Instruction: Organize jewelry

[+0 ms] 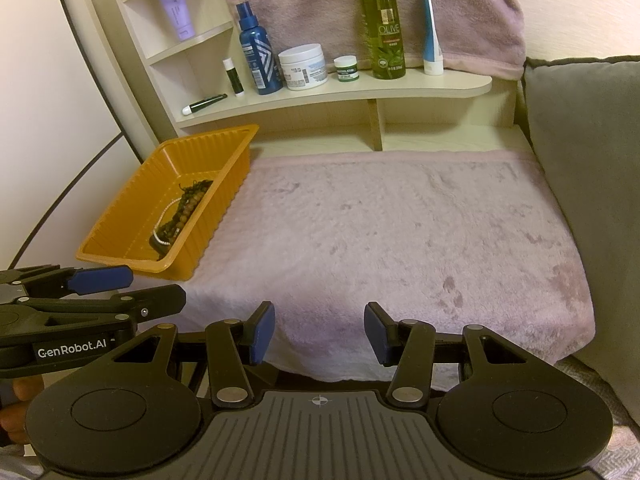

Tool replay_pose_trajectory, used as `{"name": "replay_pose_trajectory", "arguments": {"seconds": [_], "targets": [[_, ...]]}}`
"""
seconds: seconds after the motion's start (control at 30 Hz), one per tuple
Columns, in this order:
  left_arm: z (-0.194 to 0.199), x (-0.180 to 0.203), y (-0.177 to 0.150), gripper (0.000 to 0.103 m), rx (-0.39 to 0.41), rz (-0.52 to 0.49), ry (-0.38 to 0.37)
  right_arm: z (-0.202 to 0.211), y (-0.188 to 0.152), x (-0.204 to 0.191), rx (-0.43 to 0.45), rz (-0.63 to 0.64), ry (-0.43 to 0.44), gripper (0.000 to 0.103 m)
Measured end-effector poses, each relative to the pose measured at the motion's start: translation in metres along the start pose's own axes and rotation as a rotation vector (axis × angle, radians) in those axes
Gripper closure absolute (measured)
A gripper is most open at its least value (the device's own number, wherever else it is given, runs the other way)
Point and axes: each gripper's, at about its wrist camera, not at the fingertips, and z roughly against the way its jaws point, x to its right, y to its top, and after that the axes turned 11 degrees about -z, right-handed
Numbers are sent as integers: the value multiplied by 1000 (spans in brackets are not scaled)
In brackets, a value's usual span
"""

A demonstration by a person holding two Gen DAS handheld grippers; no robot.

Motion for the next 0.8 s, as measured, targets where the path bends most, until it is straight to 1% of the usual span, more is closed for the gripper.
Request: {"name": "replay_pose_trajectory", "arguments": {"seconds": [0.8], "targets": [[0,-1,0,39,3,1,-1,0,0,0,0,0,0,53]]}}
